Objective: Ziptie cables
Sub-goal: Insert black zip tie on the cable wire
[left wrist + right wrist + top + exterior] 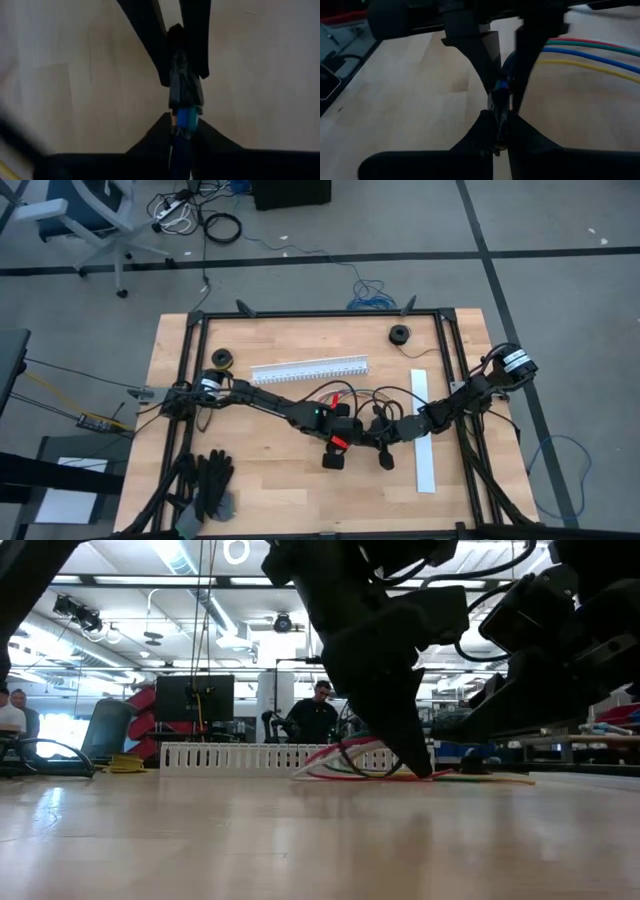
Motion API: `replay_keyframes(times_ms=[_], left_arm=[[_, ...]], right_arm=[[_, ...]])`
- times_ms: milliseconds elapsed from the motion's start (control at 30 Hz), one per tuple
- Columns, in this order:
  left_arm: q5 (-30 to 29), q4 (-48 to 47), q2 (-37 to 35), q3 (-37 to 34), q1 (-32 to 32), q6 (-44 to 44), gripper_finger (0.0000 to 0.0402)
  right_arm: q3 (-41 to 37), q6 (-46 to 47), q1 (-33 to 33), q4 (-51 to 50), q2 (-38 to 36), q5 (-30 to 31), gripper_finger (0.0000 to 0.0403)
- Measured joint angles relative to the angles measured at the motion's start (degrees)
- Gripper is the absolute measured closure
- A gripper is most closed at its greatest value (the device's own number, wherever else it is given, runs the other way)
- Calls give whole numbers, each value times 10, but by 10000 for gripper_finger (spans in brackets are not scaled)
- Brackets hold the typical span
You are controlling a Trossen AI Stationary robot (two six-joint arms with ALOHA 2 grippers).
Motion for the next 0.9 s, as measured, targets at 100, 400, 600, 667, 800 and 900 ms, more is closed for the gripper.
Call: replay_keyframes(times_ms=[100,400,600,667,800,900], left_arm=[[-3,-5,0,1,-1,-4,392],[-7,-13,-1,3,-1,-5,398],[-8,-17,-1,2,-1,-20,392],[-7,-23,-1,1,-1,-21,388],[-7,-32,-1,-1,-2,-31,383],[-7,-39,-1,-1,-2,-34,383]], right_arm=[[1,3,9,0,0,4,388],[2,42,55,-21,-1,61,389],[2,56,71,-28,-1,80,390],[2,65,73,-29,-1,79,390],[0,68,82,-33,-1,76,391],[0,74,88,-35,-1,80,391]])
